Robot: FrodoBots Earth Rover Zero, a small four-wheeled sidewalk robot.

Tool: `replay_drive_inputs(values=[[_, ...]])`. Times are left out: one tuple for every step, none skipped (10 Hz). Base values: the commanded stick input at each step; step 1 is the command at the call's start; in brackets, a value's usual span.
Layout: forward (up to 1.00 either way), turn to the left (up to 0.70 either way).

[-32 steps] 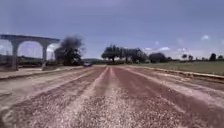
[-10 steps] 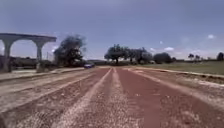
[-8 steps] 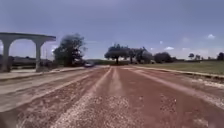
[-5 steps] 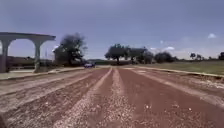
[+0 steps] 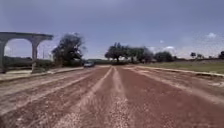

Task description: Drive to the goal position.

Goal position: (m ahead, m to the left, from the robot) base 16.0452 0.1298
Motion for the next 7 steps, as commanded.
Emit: replay_drive_inputs(values=[[1.00, 0.00], [1.00, 0.00], [1.00, 0.00], [1.00, 0.00], [1.00, 0.00], [1.00, 0.00], [1.00, 0.00]])
